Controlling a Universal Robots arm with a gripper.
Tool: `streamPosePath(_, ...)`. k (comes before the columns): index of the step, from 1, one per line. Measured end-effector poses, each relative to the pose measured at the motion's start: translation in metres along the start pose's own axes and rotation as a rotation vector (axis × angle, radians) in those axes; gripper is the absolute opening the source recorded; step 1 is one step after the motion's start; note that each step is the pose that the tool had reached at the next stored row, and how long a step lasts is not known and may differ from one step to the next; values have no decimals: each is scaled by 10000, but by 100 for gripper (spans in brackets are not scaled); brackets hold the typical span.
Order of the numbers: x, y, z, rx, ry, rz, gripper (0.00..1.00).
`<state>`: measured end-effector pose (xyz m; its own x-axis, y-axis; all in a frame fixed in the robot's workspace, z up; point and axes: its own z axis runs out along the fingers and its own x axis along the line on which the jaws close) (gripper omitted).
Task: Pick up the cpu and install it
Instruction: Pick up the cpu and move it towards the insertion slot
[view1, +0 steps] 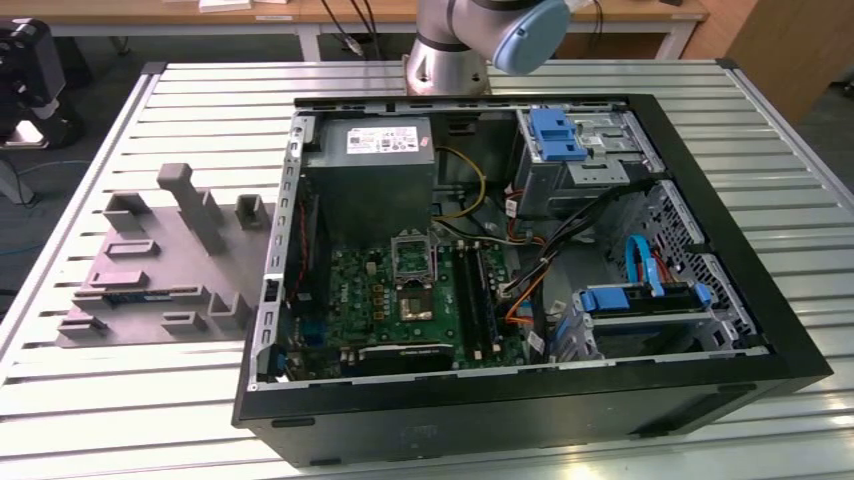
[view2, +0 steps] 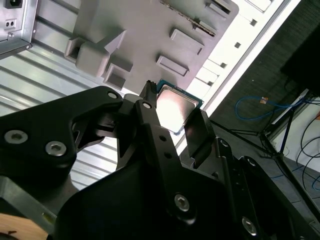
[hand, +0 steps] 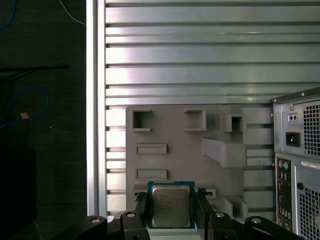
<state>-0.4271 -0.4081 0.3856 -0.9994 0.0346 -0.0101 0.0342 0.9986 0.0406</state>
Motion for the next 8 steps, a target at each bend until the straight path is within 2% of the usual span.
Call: streamPosePath(8,-33,1,0,1,1,0,47)
